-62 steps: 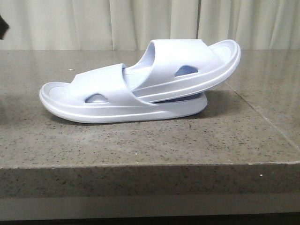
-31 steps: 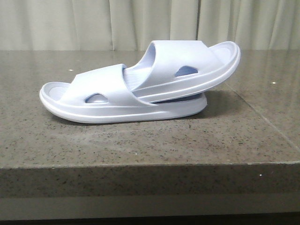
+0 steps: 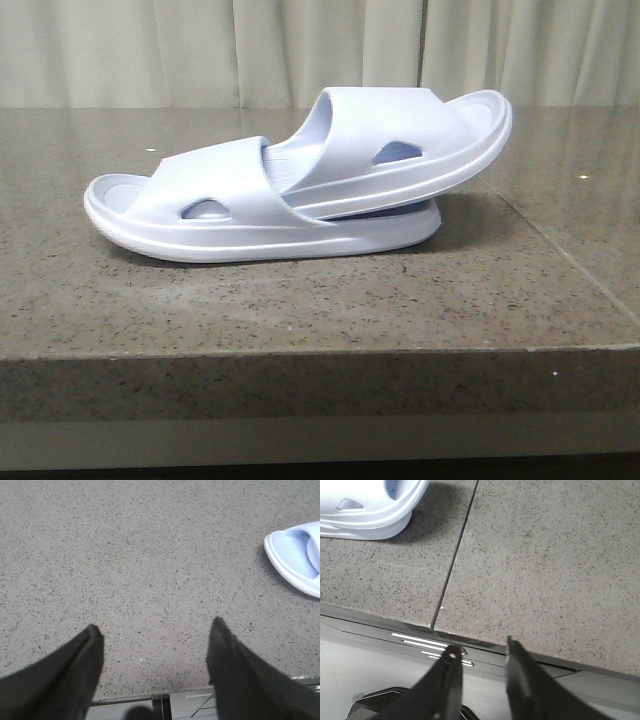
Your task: Insert blue slippers together front up
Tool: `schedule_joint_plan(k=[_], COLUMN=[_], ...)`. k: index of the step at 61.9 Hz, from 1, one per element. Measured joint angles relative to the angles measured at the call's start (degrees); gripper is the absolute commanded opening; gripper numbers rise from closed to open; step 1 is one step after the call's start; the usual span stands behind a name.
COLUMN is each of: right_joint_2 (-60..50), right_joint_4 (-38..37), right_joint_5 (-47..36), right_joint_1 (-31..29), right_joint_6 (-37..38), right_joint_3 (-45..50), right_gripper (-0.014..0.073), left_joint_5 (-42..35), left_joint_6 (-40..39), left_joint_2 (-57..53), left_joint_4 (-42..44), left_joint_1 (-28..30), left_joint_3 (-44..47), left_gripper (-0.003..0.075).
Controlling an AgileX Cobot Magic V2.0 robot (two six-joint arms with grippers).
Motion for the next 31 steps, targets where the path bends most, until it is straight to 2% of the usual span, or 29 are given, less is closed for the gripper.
schedule_joint_plan(k=[9,15,18,21,31], right_joint_2=[0.0,0.0,0.0,0.0,0.0], right_joint_4=[0.0,0.0,0.0,0.0,0.0], right_joint_5=[0.0,0.0,0.0,0.0,-0.4], right_joint_1=[0.0,0.0,0.0,0.0,0.0], right_joint_6=[0.1,0.1,0.1,0.1,0.1], right_joint_3=[0.2,0.4,0.4,0.4,0.4], right_gripper=[-0.0056,-0.0118,-0.0116,-0.0118,-0.0118], left_joint_5=[-1.3,-2.1,-2.5,-2.9,-3.6], left_joint_6=[0.0,0.0,0.0,0.0,0.0], left_joint_2=[0.0,0.0,0.0,0.0,0.0], left_joint_4=[-0.4,-0.9,-1.1,-1.2,-1.4], left_joint_1=[0.0,0.0,0.0,0.0,0.0], left_joint_3=[1.2,2.1,2.4,2.6,2.7], left_gripper=[0.0132,0.0046,0.0002,-0.0020,-0.0020])
